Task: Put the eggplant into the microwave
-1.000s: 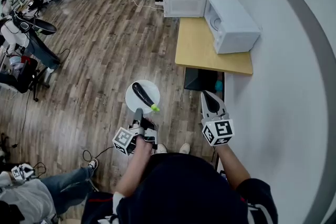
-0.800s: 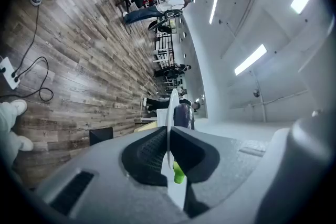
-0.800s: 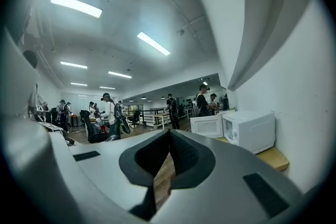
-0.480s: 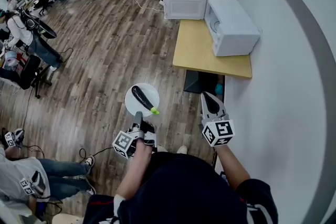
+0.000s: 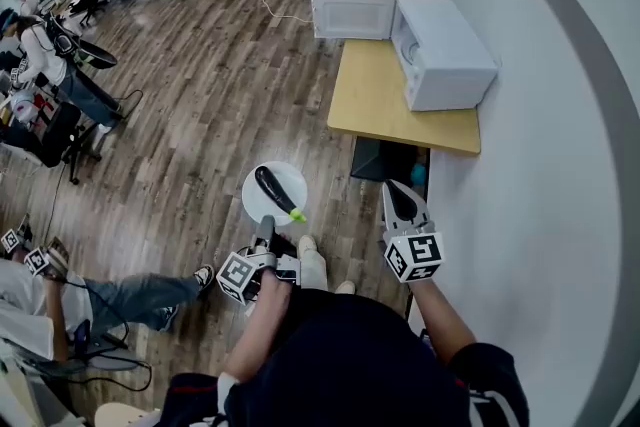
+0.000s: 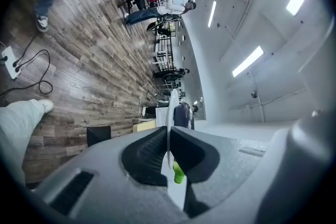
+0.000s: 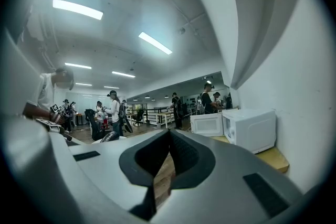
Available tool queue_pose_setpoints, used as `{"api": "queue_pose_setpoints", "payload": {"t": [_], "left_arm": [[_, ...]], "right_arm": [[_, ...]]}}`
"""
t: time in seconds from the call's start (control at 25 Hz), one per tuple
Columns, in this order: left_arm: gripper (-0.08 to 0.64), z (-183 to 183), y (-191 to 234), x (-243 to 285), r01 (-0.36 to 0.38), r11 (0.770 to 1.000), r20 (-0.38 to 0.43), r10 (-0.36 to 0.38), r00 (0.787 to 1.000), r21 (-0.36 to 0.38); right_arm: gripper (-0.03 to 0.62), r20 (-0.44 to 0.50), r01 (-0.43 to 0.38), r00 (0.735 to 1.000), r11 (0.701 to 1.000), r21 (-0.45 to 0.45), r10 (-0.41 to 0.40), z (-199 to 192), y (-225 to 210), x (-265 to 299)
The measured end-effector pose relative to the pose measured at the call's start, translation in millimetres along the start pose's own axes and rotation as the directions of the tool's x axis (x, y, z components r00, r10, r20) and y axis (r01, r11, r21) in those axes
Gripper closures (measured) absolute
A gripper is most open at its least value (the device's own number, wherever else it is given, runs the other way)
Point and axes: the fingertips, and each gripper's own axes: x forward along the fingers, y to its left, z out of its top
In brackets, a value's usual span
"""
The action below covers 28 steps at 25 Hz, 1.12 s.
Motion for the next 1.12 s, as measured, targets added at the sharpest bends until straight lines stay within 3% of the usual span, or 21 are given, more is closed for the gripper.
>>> {"api": "queue_pose_setpoints", "payload": {"t": [0.4,0.64,0.8,1.12], "left_arm": [[0.538,5,6,52,-0.003,1.000,-0.012,0.002,1.000,-0.019],[0.538,20,-2,111,0.001,1.000,-0.031,-0.001,1.000,-0.021],[0.537,38,-8,150,-0.017,0.999,-0.037,0.015,0.999,-0.044],[0.537,83,-22,226,-0.011,1.000,-0.059,0.010,0.998,-0.017]], "right_arm": [[0.580,-0.017,0.001,1.000,1.000,-0.024,-0.002,-6,-17,46],[0.580,-0.020,0.020,1.000,1.000,-0.024,-0.021,0,-35,100],[0.580,-0.022,0.028,0.999,0.999,-0.025,-0.028,6,-40,142],[0.580,-0.030,0.051,0.998,0.998,-0.024,-0.051,16,-45,222]]}}
